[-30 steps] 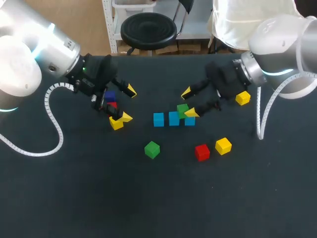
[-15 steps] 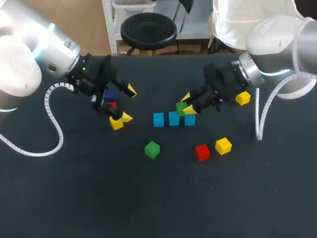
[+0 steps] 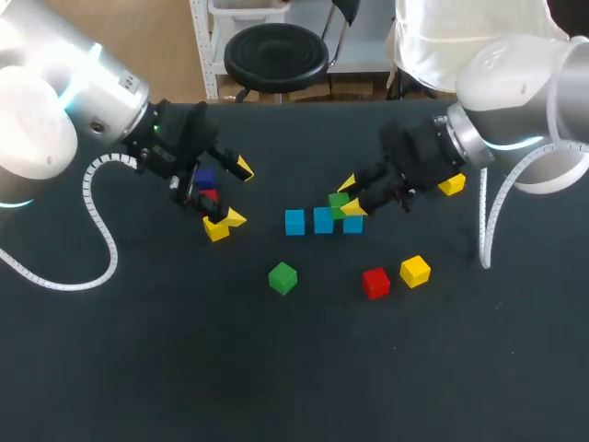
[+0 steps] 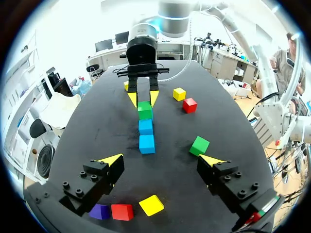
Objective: Place the blue cubes, place green cubes on the blue cubes, place the yellow cubes on the green cubes, then place the red cubes on the yellow cubes, and place purple cube on the red cubes.
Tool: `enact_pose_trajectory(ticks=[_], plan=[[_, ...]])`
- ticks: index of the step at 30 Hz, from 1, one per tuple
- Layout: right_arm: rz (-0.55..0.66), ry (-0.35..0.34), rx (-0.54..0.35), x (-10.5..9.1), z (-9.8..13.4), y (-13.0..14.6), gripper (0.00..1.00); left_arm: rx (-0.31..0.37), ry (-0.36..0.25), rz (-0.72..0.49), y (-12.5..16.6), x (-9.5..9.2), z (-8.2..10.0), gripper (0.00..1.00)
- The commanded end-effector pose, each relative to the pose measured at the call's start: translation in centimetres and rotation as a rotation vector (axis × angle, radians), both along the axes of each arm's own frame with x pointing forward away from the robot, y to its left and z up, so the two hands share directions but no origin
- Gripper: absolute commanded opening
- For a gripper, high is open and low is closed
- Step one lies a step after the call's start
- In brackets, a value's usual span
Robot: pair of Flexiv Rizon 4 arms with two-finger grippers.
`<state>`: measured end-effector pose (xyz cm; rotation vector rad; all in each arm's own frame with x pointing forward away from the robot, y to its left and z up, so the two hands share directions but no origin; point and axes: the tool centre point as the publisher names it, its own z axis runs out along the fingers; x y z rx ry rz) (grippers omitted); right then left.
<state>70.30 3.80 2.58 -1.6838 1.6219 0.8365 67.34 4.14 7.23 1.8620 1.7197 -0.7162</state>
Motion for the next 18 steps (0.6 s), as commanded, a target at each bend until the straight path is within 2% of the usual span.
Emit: enact_pose_trajectory(ticks=[1, 18], plan=[[-0.018, -0.005, -0.002, -0.68, 0.18, -0.27, 0.0, -0.004, -0.002, -0.003, 0.1, 0.02, -0.08, 1.0], [-0.012, 0.01, 0.0, -0.26, -0.31, -0.03, 0.0, -0.004, -0.002, -0.003, 0.1, 0.02, -0.08, 1.0]])
